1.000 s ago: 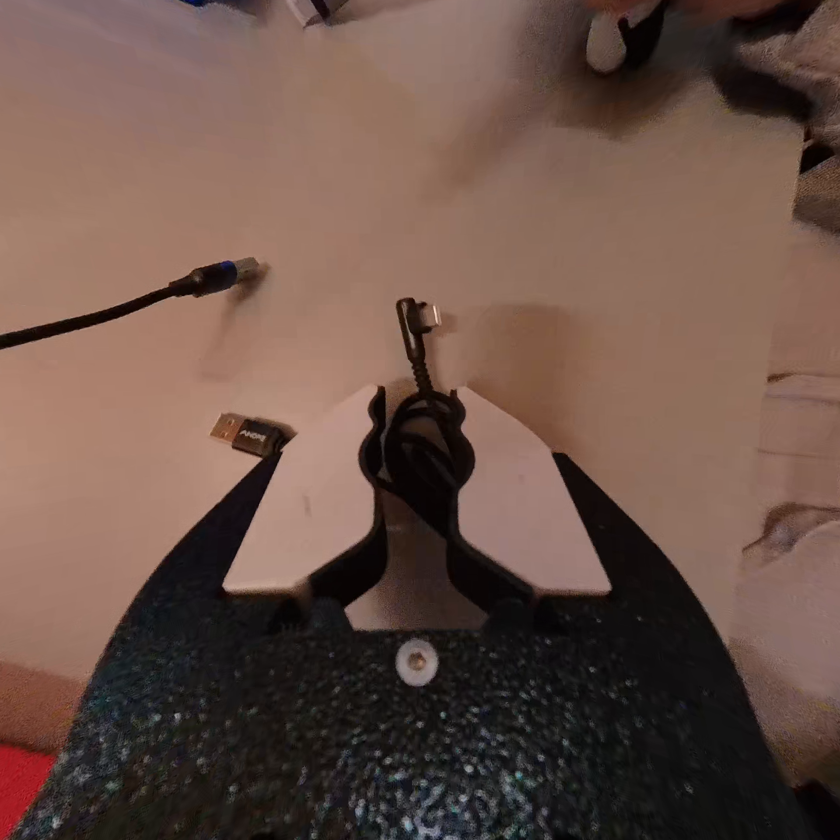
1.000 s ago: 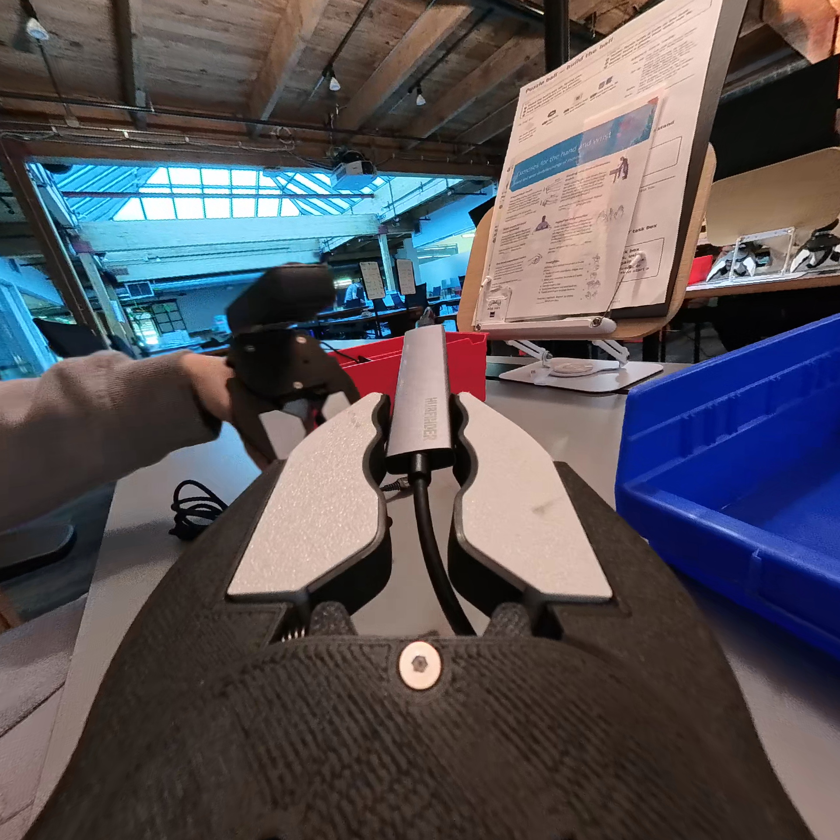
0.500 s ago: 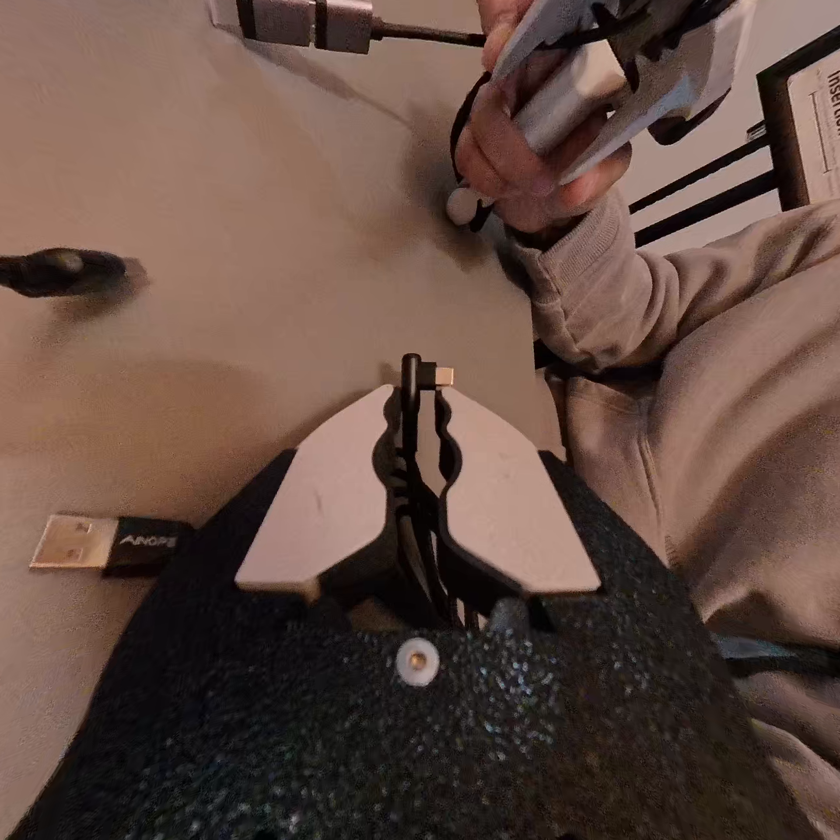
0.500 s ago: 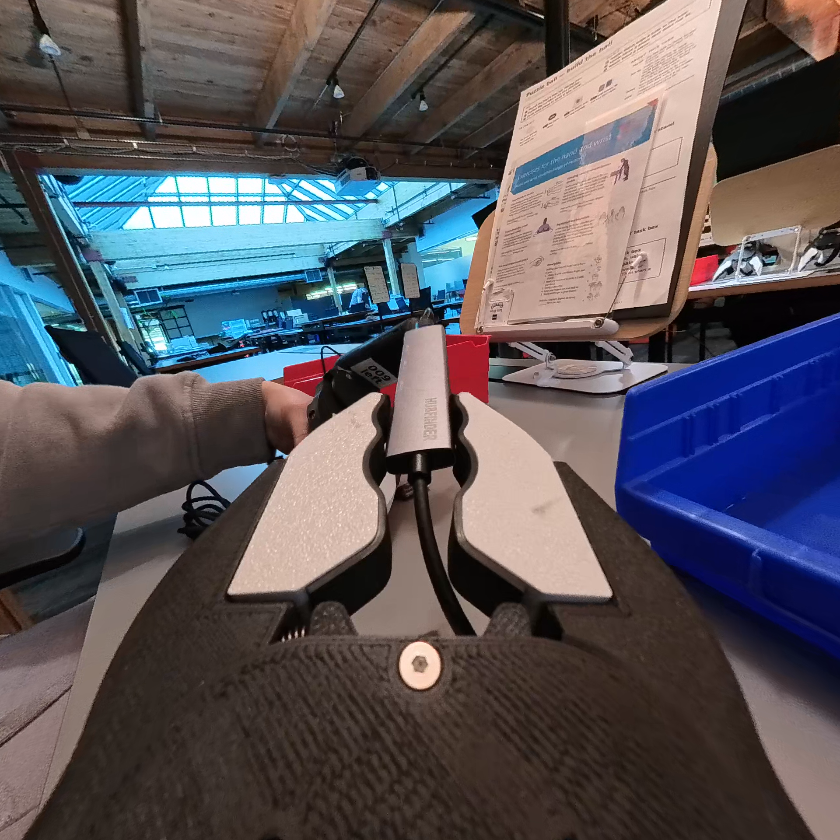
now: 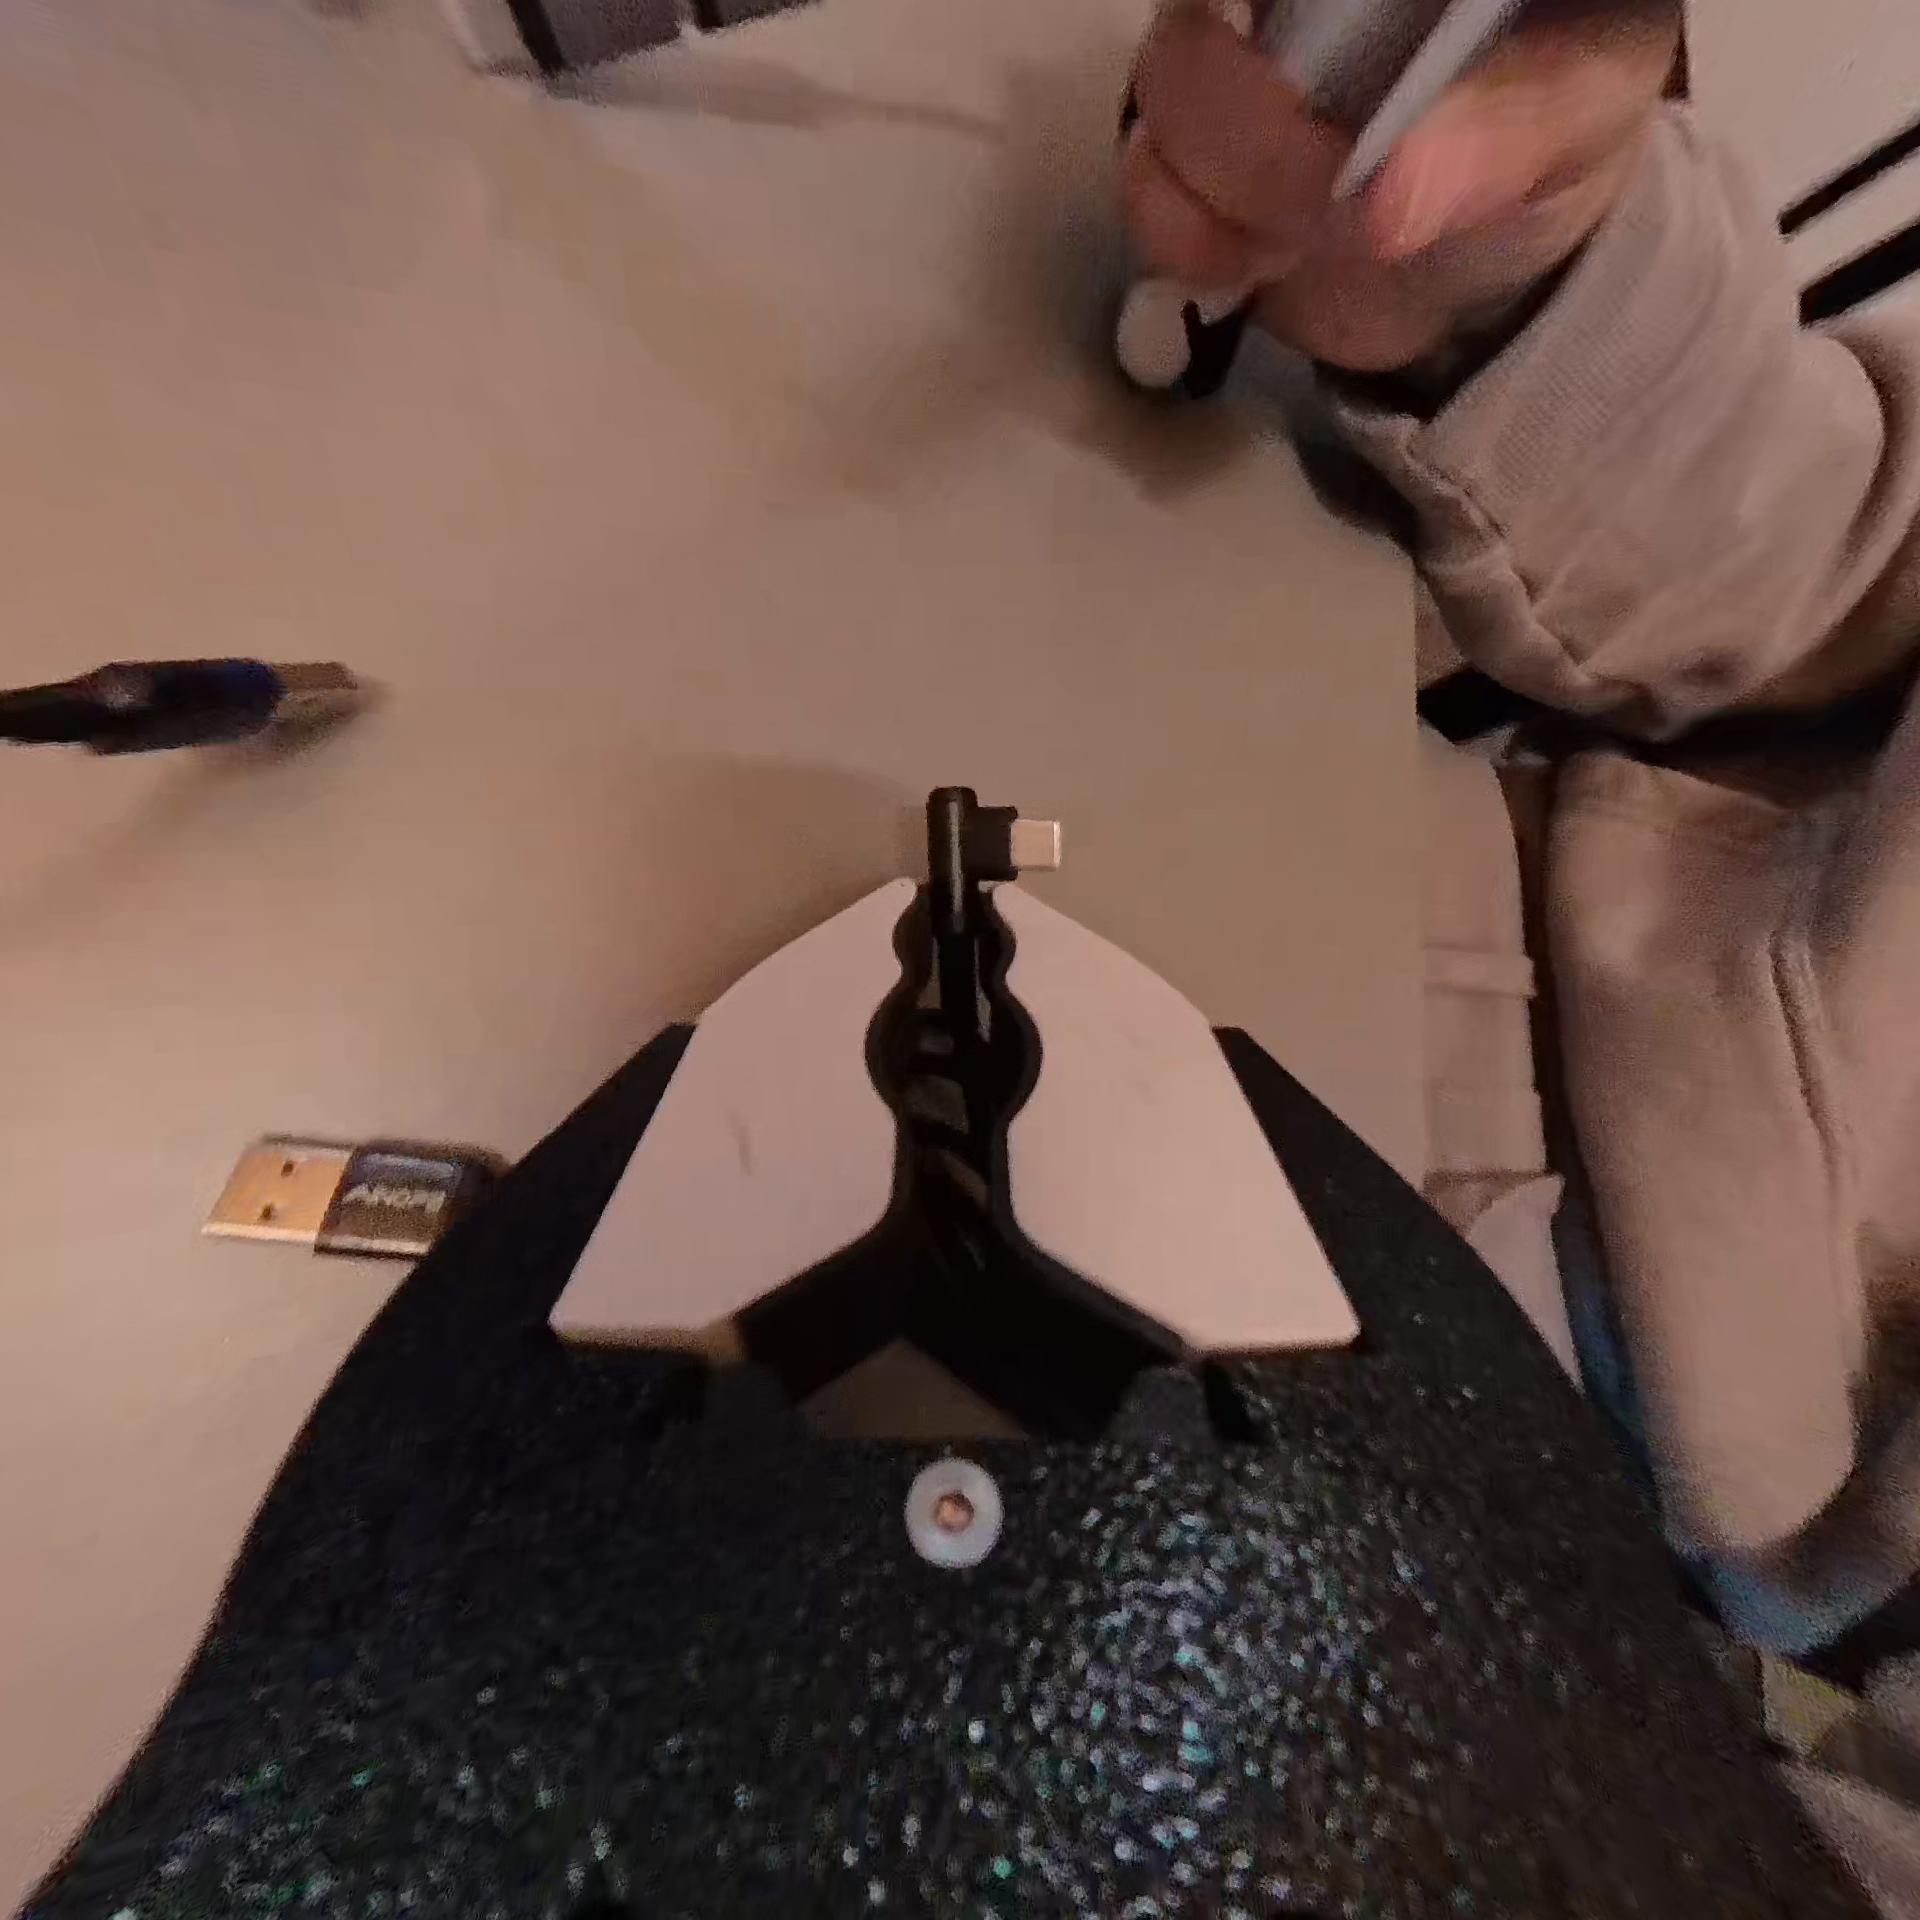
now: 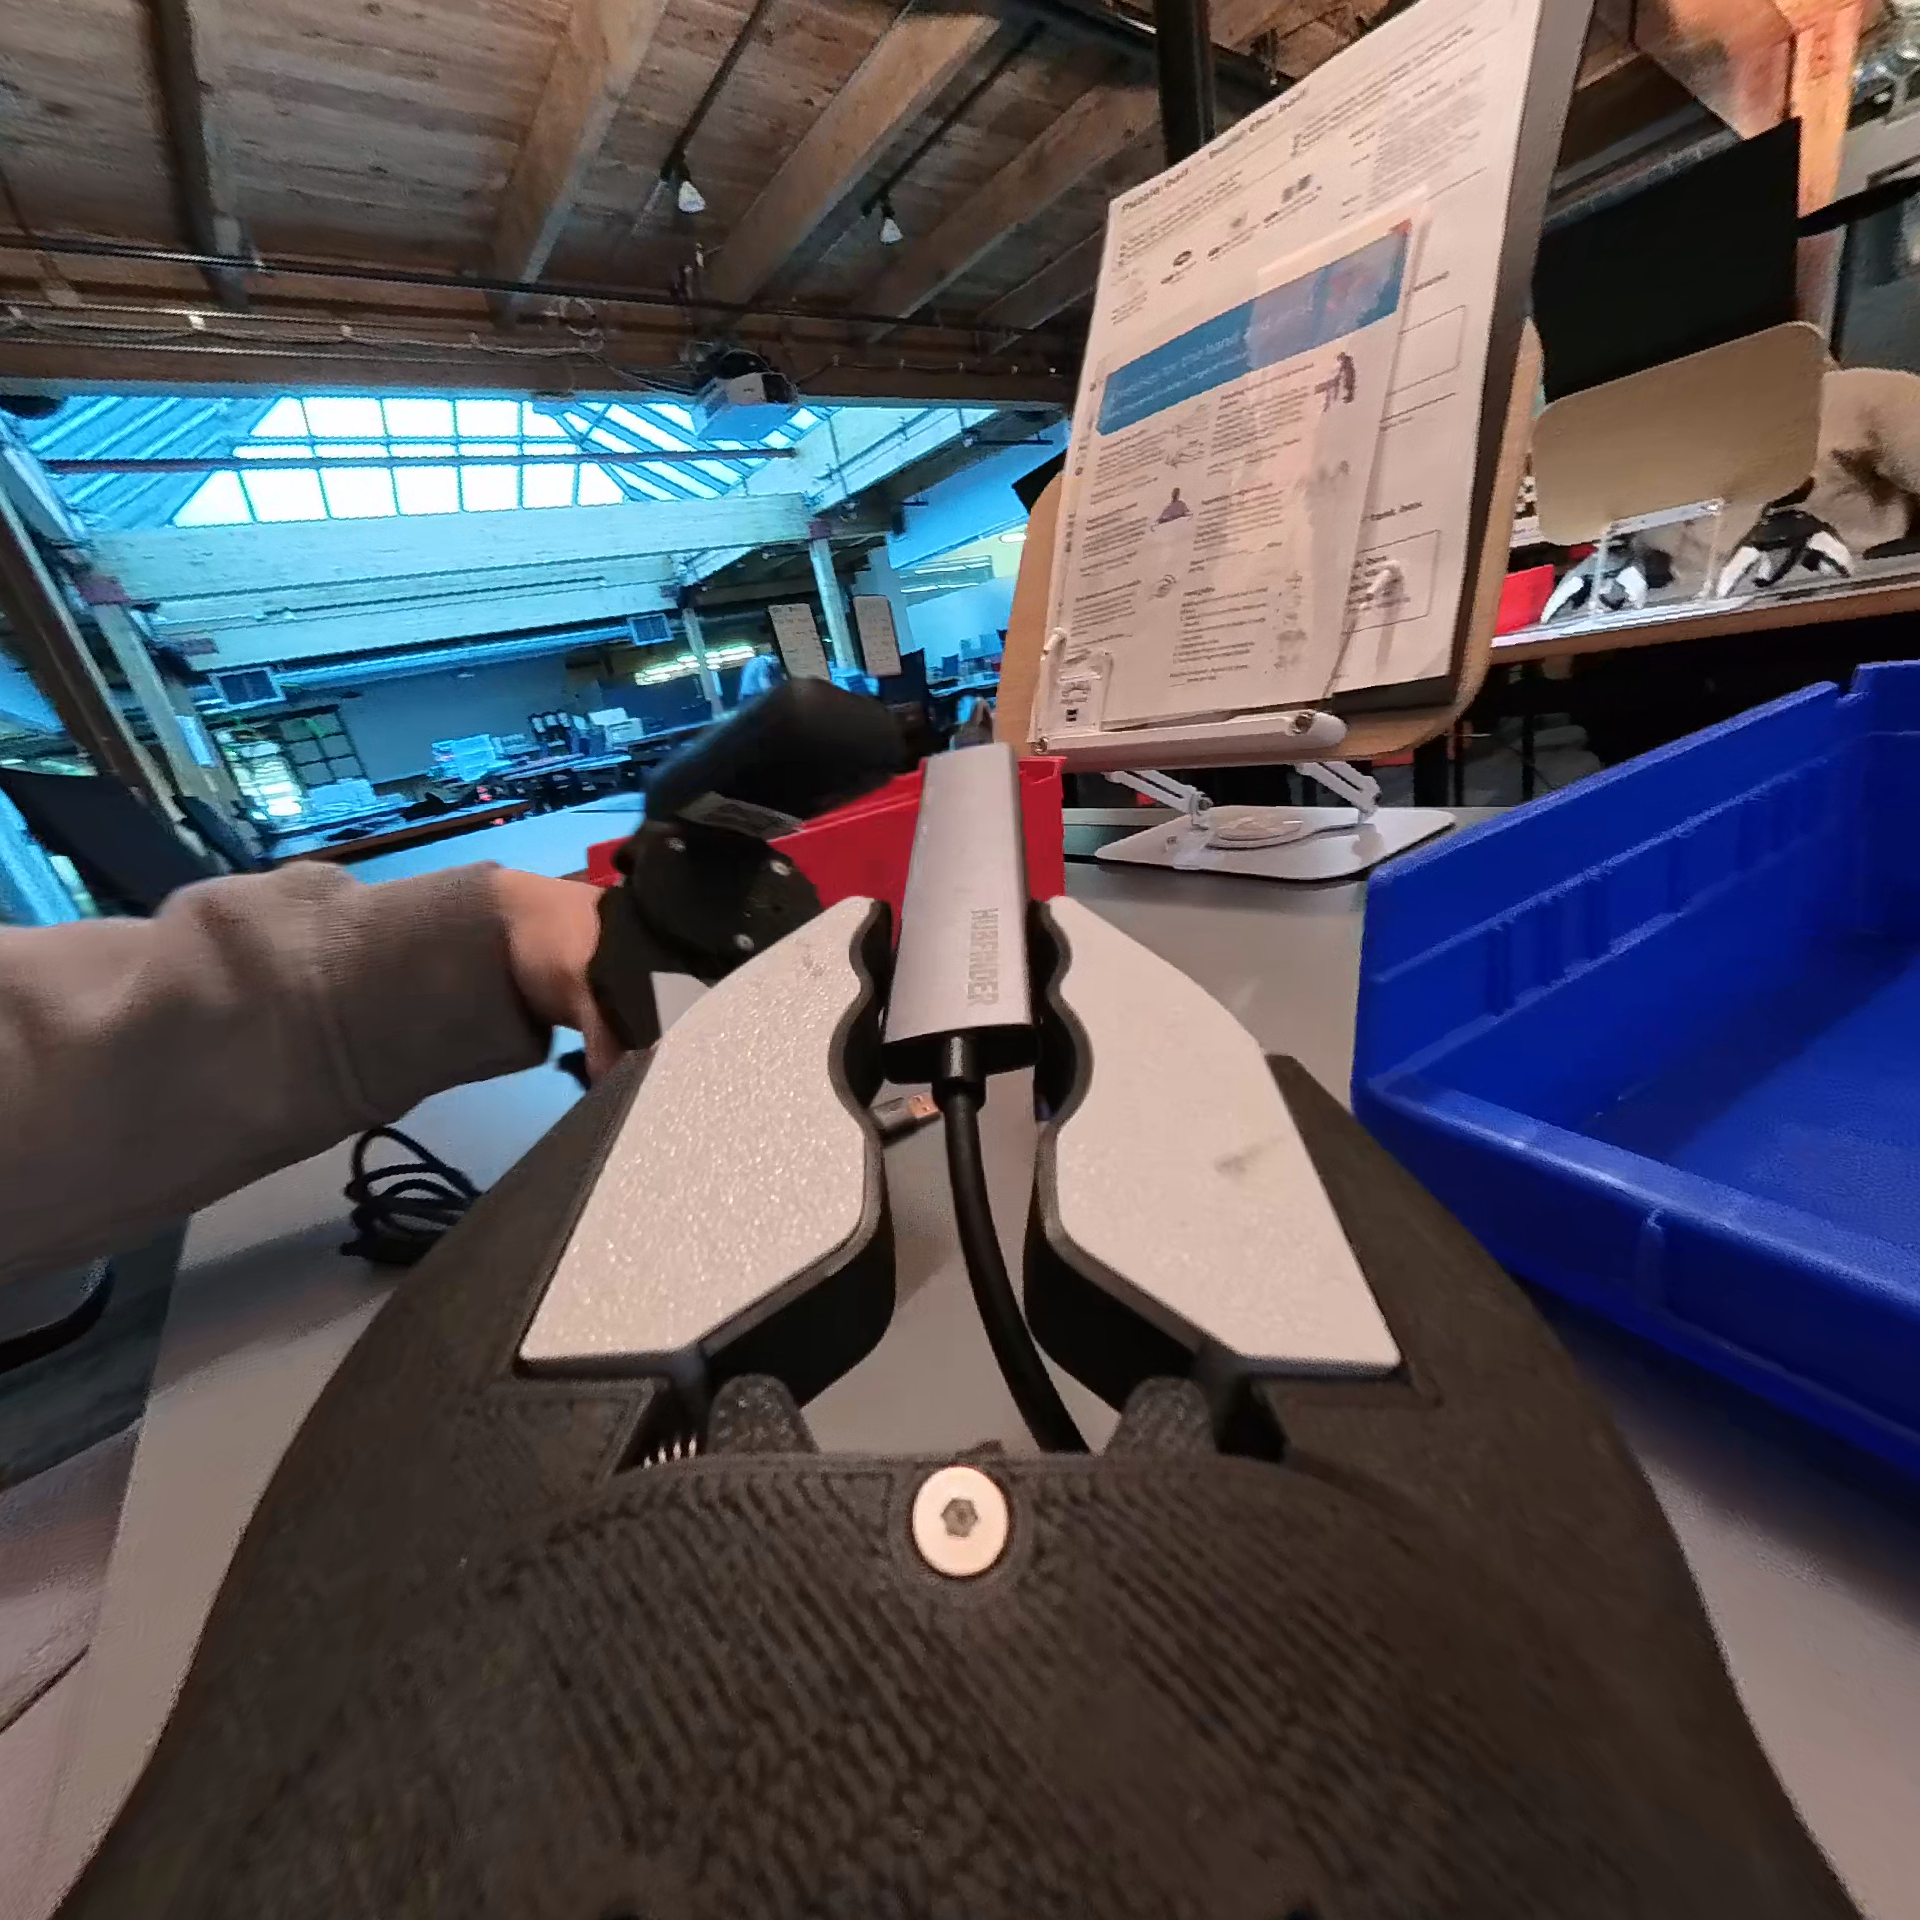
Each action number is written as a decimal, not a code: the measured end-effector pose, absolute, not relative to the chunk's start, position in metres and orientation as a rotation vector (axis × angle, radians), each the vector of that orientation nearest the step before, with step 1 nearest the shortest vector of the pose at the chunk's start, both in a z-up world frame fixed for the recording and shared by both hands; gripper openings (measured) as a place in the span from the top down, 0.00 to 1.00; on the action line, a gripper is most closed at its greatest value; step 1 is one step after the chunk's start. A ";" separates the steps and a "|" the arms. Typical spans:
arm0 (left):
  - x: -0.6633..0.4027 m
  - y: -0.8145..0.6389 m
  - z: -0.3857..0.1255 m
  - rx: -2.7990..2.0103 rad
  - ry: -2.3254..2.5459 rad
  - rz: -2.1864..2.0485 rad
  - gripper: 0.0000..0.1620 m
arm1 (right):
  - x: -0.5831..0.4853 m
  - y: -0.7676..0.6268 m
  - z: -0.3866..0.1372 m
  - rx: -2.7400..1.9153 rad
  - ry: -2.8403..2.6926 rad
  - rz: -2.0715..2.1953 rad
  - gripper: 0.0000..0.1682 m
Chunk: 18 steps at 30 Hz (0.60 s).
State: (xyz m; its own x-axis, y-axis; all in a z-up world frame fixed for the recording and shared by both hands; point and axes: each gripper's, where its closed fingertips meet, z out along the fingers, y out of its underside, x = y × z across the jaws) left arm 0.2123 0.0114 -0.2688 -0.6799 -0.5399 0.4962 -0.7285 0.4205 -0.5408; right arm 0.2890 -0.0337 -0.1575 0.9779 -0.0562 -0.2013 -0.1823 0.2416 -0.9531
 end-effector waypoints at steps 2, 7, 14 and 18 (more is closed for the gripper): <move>0.224 0.020 -0.258 1.322 -2.438 1.172 0.96 | 0.292 -0.033 -0.159 -1.340 0.230 0.050 0.85; 0.254 0.056 -0.198 1.753 -2.426 1.568 0.96 | 0.295 -0.030 -0.161 -1.365 0.251 -0.012 0.85; 0.267 0.137 -0.058 2.086 -3.153 1.802 0.95 | 0.300 -0.035 -0.159 -1.327 0.289 -0.014 0.85; 0.250 0.125 -0.023 1.960 -3.784 1.694 0.96 | 0.302 -0.035 -0.159 -1.324 0.300 -0.023 0.85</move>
State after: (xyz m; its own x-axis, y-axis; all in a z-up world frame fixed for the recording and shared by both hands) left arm 0.2500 0.1254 -0.0228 0.0793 -0.7638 -0.6406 -0.0309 0.6405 -0.7674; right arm 0.3023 -0.0354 -0.1589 0.9614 -0.1864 -0.2026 -0.1531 0.2498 -0.9561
